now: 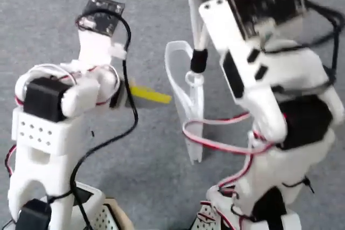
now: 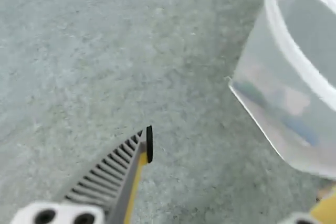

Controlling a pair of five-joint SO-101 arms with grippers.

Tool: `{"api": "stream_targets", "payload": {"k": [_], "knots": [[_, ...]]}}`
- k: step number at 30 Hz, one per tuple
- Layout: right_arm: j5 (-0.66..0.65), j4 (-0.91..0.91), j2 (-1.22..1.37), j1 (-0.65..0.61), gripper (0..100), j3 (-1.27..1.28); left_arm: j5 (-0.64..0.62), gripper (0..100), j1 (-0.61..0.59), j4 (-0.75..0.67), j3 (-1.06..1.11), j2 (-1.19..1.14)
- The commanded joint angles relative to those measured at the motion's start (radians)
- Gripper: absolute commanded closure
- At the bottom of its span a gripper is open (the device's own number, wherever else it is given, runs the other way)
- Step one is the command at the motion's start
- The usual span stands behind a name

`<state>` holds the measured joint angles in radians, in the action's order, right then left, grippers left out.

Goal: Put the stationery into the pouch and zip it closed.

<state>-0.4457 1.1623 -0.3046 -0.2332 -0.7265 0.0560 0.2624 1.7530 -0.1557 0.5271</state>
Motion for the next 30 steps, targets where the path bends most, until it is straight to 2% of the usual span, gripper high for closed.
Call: {"api": "stream_targets", "payload": {"k": [1, 13, 21, 26, 30], "knots": [[0.003, -0.028, 0.044, 0.051, 98.6, -0.036, 0.008, 48, 0.088, 0.008, 0.021, 0.063], [0.005, -0.086, 0.120, 0.095, 98.6, -0.031, 0.008, 48, 0.366, -0.002, 0.018, 0.092], [0.006, -0.025, 0.105, 0.094, 98.6, -0.058, -0.037, 48, 0.377, -0.160, 0.025, 0.089], [0.006, -0.018, 0.104, 0.094, 98.6, -0.065, -0.189, 48, 0.377, -0.265, 0.027, 0.089], [0.041, -0.020, 0.104, 0.094, 98.6, -0.065, -0.265, 48, 0.377, -0.348, 0.116, 0.089]]}}
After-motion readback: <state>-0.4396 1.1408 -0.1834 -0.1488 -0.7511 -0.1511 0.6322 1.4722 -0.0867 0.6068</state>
